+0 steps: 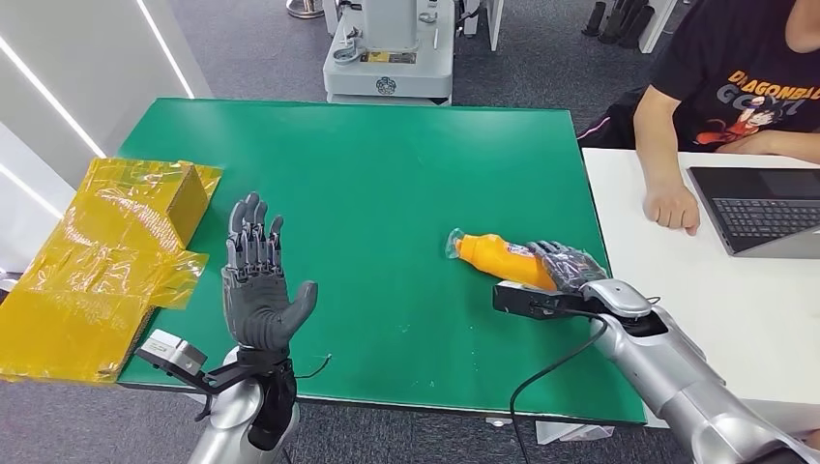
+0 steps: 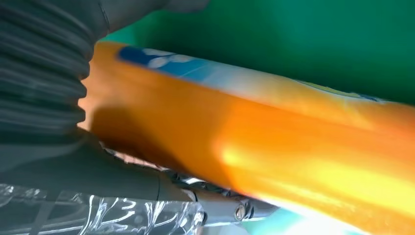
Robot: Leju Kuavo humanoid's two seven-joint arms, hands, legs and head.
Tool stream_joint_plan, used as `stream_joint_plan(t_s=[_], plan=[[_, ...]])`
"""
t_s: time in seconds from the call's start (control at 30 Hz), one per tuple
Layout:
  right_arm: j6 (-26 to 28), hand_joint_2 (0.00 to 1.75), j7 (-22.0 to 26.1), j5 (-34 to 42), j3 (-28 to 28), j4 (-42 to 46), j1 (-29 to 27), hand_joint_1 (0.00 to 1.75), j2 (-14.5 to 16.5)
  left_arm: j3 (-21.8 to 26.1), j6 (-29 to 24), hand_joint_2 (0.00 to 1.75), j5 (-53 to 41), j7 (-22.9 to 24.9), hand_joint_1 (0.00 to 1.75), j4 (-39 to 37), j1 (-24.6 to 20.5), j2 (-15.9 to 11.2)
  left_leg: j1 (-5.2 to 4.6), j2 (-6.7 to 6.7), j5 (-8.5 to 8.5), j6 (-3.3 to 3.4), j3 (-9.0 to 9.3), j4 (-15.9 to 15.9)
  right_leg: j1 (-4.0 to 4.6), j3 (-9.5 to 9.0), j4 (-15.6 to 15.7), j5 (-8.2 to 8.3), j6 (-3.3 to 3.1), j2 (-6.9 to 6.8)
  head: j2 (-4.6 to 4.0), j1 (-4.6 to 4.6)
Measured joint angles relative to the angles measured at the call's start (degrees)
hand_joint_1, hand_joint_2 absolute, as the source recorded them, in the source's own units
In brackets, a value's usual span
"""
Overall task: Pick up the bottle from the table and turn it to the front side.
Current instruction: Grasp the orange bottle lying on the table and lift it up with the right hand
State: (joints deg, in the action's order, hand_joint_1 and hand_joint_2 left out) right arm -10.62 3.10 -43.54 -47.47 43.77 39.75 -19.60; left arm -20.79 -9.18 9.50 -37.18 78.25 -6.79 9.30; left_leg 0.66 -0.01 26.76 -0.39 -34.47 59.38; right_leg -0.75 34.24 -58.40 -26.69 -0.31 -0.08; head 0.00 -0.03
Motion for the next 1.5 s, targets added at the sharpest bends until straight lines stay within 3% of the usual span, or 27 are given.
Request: stream_joint_plan(t_s=[0.23,0.53,0.67,0.7,1.5], plan=[[-1.98,1.75,-1.19,1.41,-0.04,-0.95,0.42,0.0,-0.99,0.04,-0.04,1.75,0.34,0.52,0.0,0.02,0.27,0.08,-0.01,-0.02,0.0,0.0,-0.02,0.01,-0.01,-0.01,0.0,0.0,0.0,-0.02,0.0,0.01],[0.76,1.75,-3.01,1.25,-0.04,-3.09,1.15,0.0,-0.82,0.04,-0.61,1.75,0.25,0.55,0.0,0.1,1.6,0.05,0.0,-0.02,0.0,0.01,-0.02,0.0,0.0,-0.02,-0.01,0.0,0.0,-0.02,0.0,0.01],[2.34,1.75,-4.0,0.88,-0.04,-3.81,1.17,1.68,-0.59,0.04,-0.74,1.75,0.18,0.55,0.0,0.21,1.94,0.08,0.0,-0.02,0.0,0.01,-0.02,0.0,0.0,-0.02,-0.01,0.0,0.0,-0.02,0.0,0.01],[2.65,1.75,-4.1,0.71,-0.04,-3.93,1.11,1.75,-0.55,0.04,-0.76,1.75,0.17,0.55,0.0,0.24,1.98,0.09,0.0,-0.03,0.0,0.01,-0.02,0.0,-0.01,-0.02,-0.01,0.0,0.0,-0.02,0.0,0.0],[9.54,1.75,-1.76,-0.54,1.66,-4.15,-0.94,1.75,0.92,0.07,-0.83,1.75,0.1,0.55,0.0,0.35,2.31,0.11,0.0,-0.03,0.0,0.01,-0.05,0.0,0.0,0.0,-0.01,0.0,0.0,-0.02,0.0,0.01]])
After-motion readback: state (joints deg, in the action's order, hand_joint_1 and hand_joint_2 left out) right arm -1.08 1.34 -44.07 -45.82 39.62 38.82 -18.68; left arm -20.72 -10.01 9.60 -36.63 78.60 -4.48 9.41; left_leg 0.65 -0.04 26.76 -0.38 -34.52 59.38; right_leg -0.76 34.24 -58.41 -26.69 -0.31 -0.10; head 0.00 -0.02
